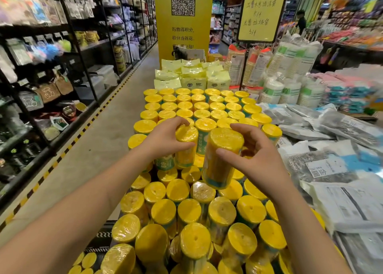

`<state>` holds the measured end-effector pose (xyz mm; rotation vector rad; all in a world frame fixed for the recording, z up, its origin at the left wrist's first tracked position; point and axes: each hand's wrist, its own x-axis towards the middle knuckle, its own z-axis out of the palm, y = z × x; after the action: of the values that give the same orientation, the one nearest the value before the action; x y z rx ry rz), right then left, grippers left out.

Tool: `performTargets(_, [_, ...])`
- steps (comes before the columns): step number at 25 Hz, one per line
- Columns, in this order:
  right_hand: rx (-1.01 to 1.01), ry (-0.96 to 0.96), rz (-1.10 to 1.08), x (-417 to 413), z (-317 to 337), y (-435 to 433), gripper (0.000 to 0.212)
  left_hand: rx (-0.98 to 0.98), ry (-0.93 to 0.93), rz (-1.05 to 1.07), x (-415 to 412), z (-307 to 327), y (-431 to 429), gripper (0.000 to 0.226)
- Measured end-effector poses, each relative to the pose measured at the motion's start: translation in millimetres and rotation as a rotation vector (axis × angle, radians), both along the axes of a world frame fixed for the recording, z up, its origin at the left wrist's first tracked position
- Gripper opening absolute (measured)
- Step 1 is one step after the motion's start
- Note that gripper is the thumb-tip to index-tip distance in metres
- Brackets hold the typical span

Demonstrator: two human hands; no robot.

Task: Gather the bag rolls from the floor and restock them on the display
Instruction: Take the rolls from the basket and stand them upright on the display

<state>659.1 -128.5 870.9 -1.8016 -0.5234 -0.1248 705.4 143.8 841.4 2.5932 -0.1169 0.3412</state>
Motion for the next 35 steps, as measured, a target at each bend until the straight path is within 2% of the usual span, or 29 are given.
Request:
performTargets(11, [-0.027,0.032,-0.029,1,-18,-5,0.074,0.185,0.039,-0.007,21,-35,3,0.056])
performTargets(16, [-0.036,0.042,-0.040,-1,-24,-4,0.073,0.289,-0.057,0.054,20,-40,1,0.047])
performTargets(22, [-0.065,0.047,-0.042,0,-30,-1,0.075,0.329,-0.129,0.126,15,-50,-10,0.046])
performTargets(27, [-0.095,0.048,-0.041,11,-35,-1,0.074,0.334,-0.051,0.131,10,-48,-13,0.052])
performTargets(29, [-0.105,0.048,-0.044,19,-36,-1,0.076,0.280,-0.053,0.125,1,-46,-17,0.053])
performTargets(31, [-0.110,0.039,-0.052,28,-37,1,0.076,0.153,-0.155,0.109,-18,-43,-26,0.050])
performTargets(33, [-0.114,0.025,-0.074,40,-39,6,0.074,-0.053,-0.202,0.087,-42,-42,-41,0.046])
performTargets(35, [-0.116,0.014,-0.097,53,-43,14,0.072,-0.373,-0.045,0.089,-59,-47,-61,0.043])
